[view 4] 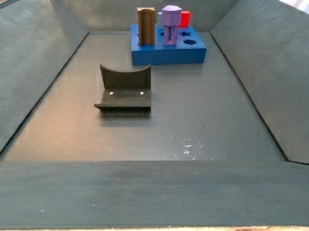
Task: Pick up the double-square object. Move to above the board. Insert the double-square object.
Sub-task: Move to above the board, then insert the double-square object.
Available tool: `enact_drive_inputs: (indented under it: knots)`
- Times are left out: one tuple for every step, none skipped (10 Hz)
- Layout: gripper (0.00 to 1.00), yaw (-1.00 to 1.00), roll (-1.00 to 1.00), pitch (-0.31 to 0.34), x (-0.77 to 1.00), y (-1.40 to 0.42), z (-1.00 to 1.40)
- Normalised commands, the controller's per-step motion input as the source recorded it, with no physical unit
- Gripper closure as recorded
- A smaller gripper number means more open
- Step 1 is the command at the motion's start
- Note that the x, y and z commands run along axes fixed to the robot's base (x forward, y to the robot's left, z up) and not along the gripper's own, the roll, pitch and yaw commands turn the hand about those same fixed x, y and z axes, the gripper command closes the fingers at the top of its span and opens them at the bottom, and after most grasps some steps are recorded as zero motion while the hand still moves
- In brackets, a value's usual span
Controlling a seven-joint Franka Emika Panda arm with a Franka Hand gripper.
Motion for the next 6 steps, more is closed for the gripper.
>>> enact_drive_inputs:
  knots:
    - [1.0,-0.01,0.01,0.153,0.32,-1.0,0.0]
    - [1.0,0.0,0.02,0.155,0.3,-0.79,0.01]
    - [1.0,0.0,0.05,0.155,0.23,-0.52,0.02]
    - [1.0,0.0,0.06,0.148,0.17,-0.31,0.02]
    - [1.0,0.01,0.07,0.111,0.11,-0.17,0.02]
    - [1.0,0.0,0.0,-0.006,0.0,0.0,0.0]
